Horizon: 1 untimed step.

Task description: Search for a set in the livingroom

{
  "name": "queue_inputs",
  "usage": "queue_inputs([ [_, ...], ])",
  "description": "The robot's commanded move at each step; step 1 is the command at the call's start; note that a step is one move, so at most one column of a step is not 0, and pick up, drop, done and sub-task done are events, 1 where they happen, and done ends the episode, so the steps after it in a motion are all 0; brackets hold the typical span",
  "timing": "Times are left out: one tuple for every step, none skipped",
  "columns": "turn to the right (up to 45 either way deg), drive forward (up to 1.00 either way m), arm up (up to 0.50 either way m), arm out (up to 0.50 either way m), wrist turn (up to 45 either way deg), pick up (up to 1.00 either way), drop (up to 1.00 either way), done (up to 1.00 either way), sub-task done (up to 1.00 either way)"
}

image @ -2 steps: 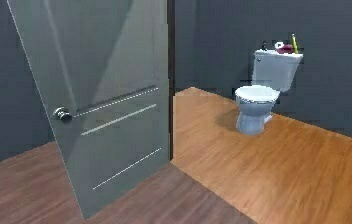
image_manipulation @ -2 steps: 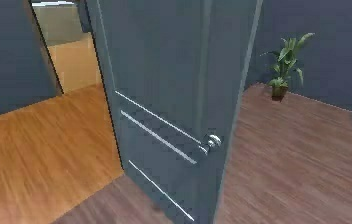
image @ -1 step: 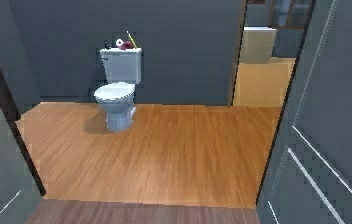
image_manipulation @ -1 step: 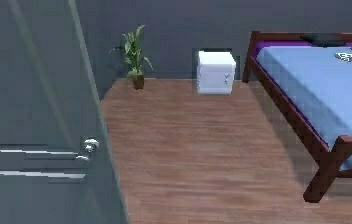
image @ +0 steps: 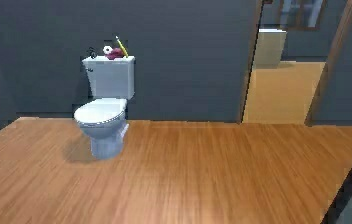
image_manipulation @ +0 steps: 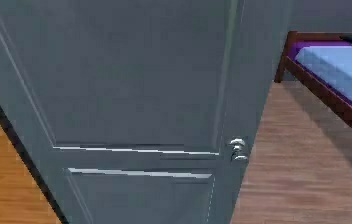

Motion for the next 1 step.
queue_inputs([
  [21.0, 0.00, 0.00, 0.00, 0.0, 0.00, 0.00, 0.00, 0.00],
])
